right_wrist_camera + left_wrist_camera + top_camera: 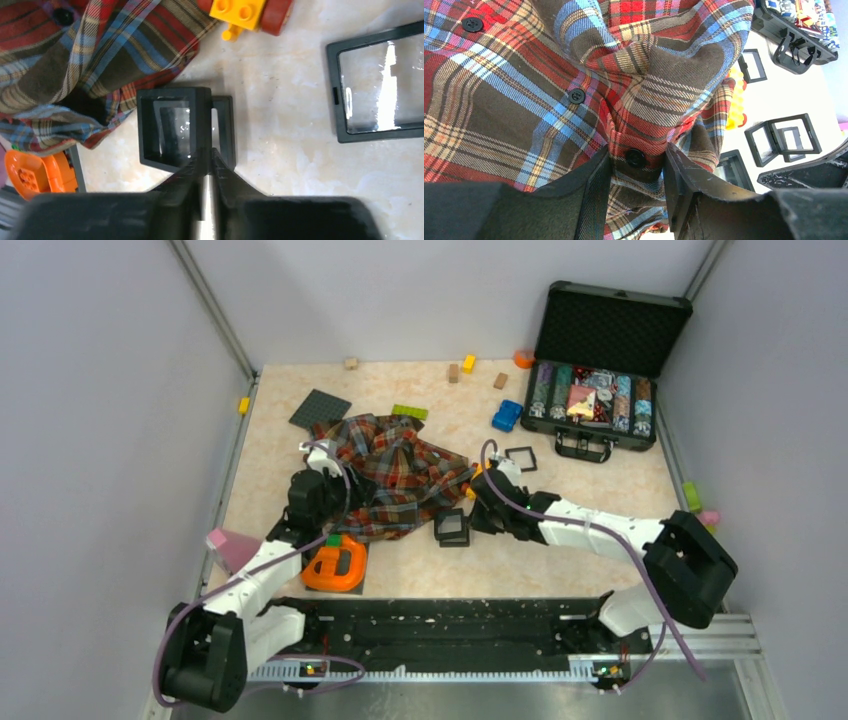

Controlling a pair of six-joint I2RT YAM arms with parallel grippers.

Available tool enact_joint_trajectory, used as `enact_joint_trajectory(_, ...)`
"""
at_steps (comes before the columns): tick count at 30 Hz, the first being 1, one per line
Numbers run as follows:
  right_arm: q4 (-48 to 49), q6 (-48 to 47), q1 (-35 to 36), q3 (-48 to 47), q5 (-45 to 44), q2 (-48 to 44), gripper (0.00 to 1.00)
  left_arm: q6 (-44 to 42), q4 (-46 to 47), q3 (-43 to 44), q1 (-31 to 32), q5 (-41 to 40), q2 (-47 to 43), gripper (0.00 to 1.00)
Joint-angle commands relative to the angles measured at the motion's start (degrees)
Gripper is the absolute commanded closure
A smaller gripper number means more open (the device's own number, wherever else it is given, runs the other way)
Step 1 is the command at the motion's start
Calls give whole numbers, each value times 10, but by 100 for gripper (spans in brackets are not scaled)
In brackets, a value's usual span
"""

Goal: Remove the brooch from the garment

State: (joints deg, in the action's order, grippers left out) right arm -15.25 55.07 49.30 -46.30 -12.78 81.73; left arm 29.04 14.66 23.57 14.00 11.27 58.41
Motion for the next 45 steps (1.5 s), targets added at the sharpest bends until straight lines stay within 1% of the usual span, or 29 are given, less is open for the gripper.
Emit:
enact_joint_trajectory(1,-13,-44,-17,-32,4,-24,69,-3,3,6,1,-10,-16,55)
enact_joint_trajectory(2,-16,-58,-16,-36,11,-23,24,-4,3,6,0,-11,-18,55)
enact_joint_trajectory(3,-23,-68,-11,-50,17,-20,4,-4,2,6,1,-12,-19,55)
enact_joint_trajectory(4,-45,-81,0,-69,6,-12,2,-5,2,5,0,-13,-21,55)
enact_joint_trajectory(5,-64,-90,17,-101,-21,3,1,-5,2,6,1,-13,-23,55)
enact_joint_trajectory(7,-146,-94,51,-168,-82,50,1,-6,0,5,1,-14,-25,55)
enact_joint_trajectory(10,-207,-93,70,-237,-112,111,1,-6,-3,6,1,-15,-29,54)
enact_joint_trajectory(14,-244,-96,83,-284,-135,173,1,-7,-4,4,0,-16,-33,53)
enact_joint_trajectory(20,-262,-105,86,-305,-136,220,1,-6,-4,4,1,-21,-30,54)
enact_joint_trajectory(22,-264,-106,88,-308,-134,233,1,-5,-5,5,0,-27,-25,58)
enact_joint_trajectory(26,-226,-111,89,-290,-94,235,1,-1,-13,10,-2,-38,-17,63)
enact_joint_trajectory(34,-236,-104,87,-274,-98,226,1,2,-15,6,-7,-44,-21,64)
enact_joint_trajectory(37,-231,-94,80,-244,-93,206,1,2,-15,7,-7,-42,-19,64)
enact_joint_trajectory(40,-216,-93,69,-215,-71,190,1,2,-14,7,-7,-40,-19,64)
enact_joint_trajectory(45,-208,-97,52,-176,-65,162,1,1,-14,7,-7,-37,-18,64)
